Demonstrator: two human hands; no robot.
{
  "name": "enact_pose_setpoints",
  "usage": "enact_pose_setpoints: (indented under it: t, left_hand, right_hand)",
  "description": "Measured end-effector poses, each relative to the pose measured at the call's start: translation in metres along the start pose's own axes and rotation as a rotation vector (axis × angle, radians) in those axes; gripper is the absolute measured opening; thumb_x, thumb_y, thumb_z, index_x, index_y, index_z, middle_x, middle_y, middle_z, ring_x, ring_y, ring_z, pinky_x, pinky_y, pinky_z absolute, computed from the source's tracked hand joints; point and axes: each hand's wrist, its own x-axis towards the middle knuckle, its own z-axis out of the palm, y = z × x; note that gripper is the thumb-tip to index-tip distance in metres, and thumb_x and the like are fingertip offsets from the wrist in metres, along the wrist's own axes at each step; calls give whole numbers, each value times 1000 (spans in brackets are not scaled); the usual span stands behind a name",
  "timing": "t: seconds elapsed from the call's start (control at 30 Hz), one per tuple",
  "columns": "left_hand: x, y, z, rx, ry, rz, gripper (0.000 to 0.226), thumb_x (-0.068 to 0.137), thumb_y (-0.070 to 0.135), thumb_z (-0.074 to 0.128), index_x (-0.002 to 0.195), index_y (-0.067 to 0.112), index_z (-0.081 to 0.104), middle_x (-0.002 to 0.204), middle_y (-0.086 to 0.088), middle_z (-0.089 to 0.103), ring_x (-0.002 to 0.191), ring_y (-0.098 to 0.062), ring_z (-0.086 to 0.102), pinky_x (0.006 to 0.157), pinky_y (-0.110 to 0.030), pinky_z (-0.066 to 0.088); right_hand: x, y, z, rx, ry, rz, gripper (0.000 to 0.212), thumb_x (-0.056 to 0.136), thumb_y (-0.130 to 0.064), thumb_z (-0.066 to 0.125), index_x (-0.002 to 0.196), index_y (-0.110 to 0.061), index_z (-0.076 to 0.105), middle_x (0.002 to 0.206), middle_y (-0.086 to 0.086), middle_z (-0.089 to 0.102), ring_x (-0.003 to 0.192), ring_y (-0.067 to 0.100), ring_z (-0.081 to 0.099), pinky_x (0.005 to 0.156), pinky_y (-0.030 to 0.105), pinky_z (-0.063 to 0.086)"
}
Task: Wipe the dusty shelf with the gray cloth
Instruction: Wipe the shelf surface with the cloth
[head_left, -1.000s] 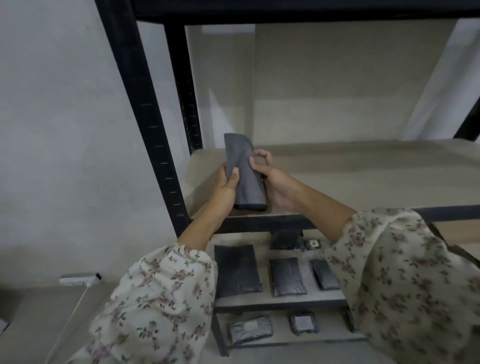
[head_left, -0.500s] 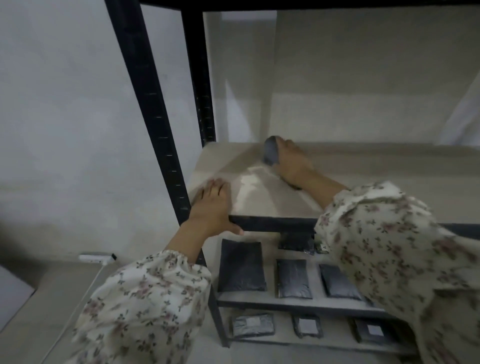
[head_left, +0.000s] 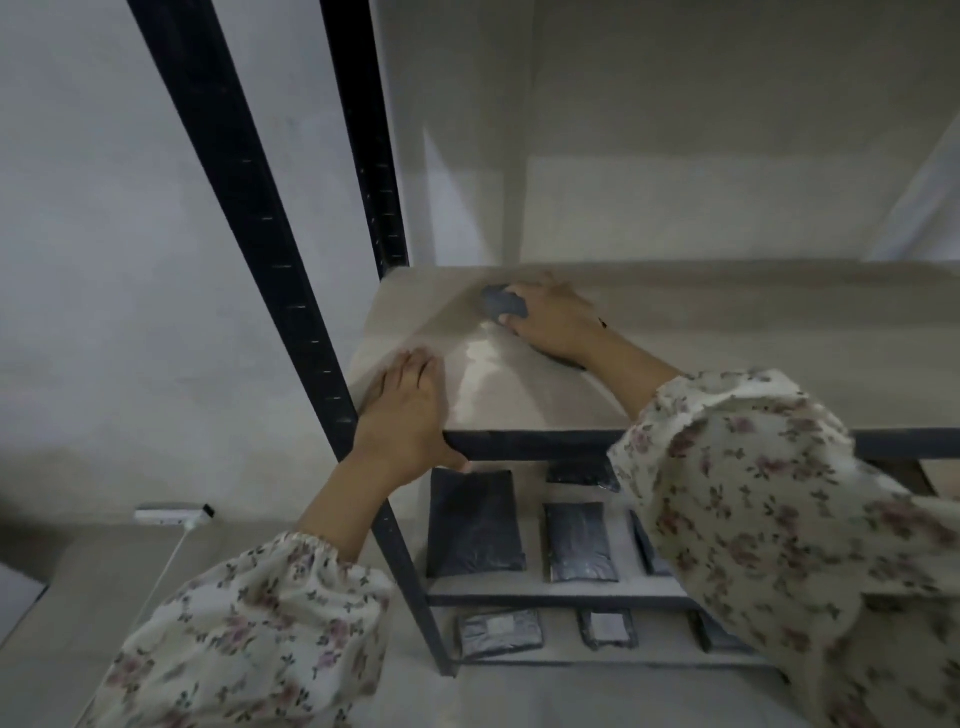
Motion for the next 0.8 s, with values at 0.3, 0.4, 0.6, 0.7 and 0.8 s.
enact_pose_setpoints:
  t: [0.3, 0.4, 0.6, 0.7, 0.8]
  left_hand:
    - [-1, 1, -2, -29, 12, 10, 127, 61, 52, 79, 149, 7, 0, 159, -9, 1, 147, -24, -3, 119, -37, 2]
    - [-3, 2, -3, -20, 11, 11, 126, 61, 52, 79, 148, 5, 0, 158, -11, 2, 146, -25, -3, 120, -37, 3]
    - [-5, 4, -2, -10, 22, 17, 127, 61, 52, 79, 148, 6, -1, 159, -11, 2, 146, -26, -2, 118, -38, 3]
    - [-5, 4, -4, -11, 24, 16, 127, 62, 52, 79, 148, 5, -1, 158, -11, 2, 147, -26, -1, 118, -38, 4]
    - [-5, 4, -5, -12, 11, 13, 127, 62, 52, 79, 148, 4, -1, 158, -11, 2, 147, -26, -1, 119, -38, 5]
  right_hand:
    - [-3, -9, -19, 321, 6, 9, 42, 81, -26, 65, 122, -20, 59, 111, 3, 63, 108, 20, 56, 76, 25, 42]
    - [3, -13, -5, 123, 21, 17, 37, 82, -30, 59, 119, -27, 62, 115, 2, 56, 107, 24, 53, 79, 26, 39]
    - [-40, -11, -10, 267, -143, -160, 35, 79, -18, 62, 111, -29, 67, 114, -6, 59, 104, 14, 52, 87, 27, 41]
    - [-37, -8, -22, 407, -164, -106, 35, 79, -13, 62, 112, -26, 66, 112, -9, 59, 104, 11, 54, 80, 14, 39]
    - [-12, -11, -26, 402, 20, -49, 42, 80, -14, 64, 121, -22, 61, 122, -2, 61, 111, 15, 55, 83, 15, 42]
